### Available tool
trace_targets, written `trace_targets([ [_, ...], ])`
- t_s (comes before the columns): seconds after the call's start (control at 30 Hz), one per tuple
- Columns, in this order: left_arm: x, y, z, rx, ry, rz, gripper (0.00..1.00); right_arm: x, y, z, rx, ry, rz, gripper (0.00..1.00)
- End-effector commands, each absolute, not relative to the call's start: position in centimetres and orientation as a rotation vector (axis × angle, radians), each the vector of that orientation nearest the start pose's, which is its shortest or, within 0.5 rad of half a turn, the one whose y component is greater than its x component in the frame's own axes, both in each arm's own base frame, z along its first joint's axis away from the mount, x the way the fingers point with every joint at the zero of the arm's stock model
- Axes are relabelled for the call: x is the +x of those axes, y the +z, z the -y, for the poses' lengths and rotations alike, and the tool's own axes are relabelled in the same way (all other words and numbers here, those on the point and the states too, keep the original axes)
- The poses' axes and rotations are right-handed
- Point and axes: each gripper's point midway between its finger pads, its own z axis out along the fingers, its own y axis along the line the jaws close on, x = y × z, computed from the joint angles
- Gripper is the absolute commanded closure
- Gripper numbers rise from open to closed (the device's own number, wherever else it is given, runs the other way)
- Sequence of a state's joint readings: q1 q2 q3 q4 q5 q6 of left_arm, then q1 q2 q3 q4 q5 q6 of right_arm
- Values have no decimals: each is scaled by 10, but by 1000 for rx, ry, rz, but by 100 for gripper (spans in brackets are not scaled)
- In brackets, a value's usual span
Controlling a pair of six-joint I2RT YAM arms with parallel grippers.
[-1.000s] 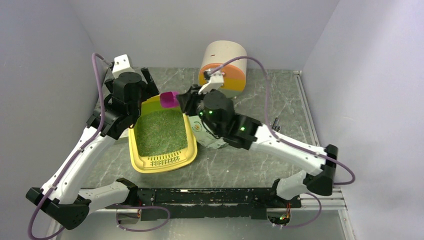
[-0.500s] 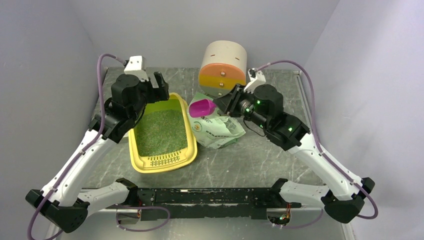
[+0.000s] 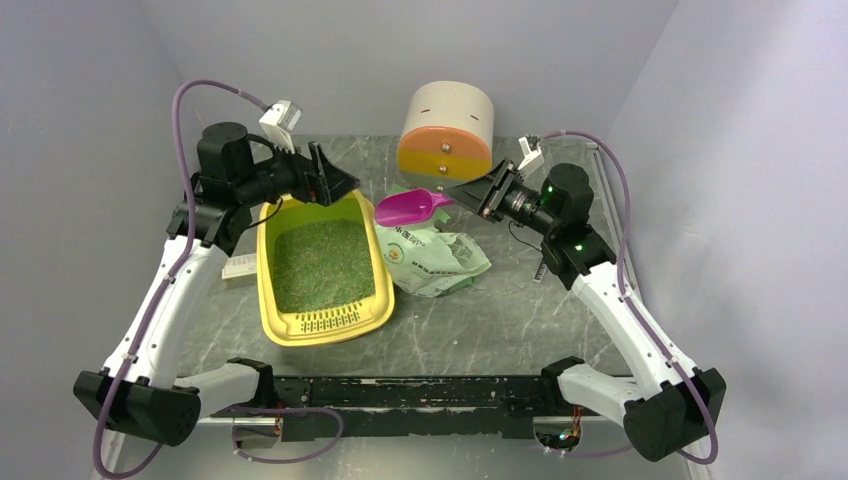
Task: Fill the litter box with clean litter
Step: Pour the cat litter into the litter box, then adjust the spatula.
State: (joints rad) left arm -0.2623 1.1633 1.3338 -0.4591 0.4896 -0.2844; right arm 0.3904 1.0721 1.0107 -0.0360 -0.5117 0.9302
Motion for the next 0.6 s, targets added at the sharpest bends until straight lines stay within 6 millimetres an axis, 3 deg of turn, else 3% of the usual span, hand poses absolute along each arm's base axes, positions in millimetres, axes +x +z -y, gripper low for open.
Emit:
trace_targets([
  [0.0,276,370,209,455,-1264,-1801,6,256,399,-241,-85,1547,-1676,100],
  [0.33,258,367,228,530,-1522,-1706,19,252,398,-242,-78,1659,-1613,100],
  [0.43,255,364,238,571,-1517,-1712,21,250,398,-242,-77,1671,-1605,100],
  [0.57,253,350,248,591,-1505,-1763,36,247,399,-242,-74,1705,-1579,100],
])
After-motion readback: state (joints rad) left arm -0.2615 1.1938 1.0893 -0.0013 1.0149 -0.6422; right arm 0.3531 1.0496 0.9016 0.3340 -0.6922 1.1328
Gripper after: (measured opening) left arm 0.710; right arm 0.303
